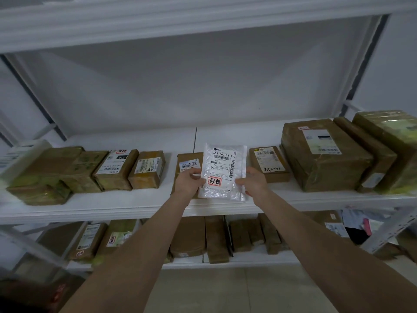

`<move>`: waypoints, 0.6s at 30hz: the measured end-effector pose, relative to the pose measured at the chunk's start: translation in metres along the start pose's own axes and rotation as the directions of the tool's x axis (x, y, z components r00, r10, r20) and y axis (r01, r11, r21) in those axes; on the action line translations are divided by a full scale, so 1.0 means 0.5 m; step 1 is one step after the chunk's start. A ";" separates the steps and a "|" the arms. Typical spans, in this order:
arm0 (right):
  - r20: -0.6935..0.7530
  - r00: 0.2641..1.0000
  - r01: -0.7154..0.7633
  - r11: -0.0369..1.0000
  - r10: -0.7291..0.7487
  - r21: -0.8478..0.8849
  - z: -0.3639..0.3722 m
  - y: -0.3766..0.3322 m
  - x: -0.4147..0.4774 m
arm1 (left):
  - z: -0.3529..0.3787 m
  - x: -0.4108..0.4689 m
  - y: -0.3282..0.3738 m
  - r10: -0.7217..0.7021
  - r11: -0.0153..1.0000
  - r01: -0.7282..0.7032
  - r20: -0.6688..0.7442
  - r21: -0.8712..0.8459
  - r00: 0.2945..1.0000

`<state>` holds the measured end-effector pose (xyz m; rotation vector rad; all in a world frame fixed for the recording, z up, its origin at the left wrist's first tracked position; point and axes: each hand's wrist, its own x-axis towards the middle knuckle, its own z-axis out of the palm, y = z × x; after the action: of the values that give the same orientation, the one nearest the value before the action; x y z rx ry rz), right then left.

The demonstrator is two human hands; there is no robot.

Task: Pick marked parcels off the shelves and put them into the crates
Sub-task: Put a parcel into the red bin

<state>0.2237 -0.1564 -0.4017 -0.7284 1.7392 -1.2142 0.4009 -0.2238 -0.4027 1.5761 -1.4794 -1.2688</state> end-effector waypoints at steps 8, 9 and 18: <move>0.126 0.992 0.033 0.999 -0.028 -0.035 0.035 0.017 -0.029 | -0.034 -0.048 -0.038 0.041 0.999 -0.036 -0.150 0.038 0.988; 0.162 0.986 0.033 0.999 -0.025 -0.044 0.045 0.021 -0.032 | -0.045 -0.055 -0.046 0.030 0.999 -0.022 -0.180 0.044 0.983; 0.467 0.884 0.152 0.964 -0.033 -0.220 0.206 0.071 -0.124 | -0.206 -0.165 -0.185 -0.119 0.986 0.154 -0.362 0.070 0.924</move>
<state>0.3442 -0.1362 -0.4302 -1.1617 1.4776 -0.7973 0.5378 -0.1447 -0.4332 1.8864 -1.2316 -0.9275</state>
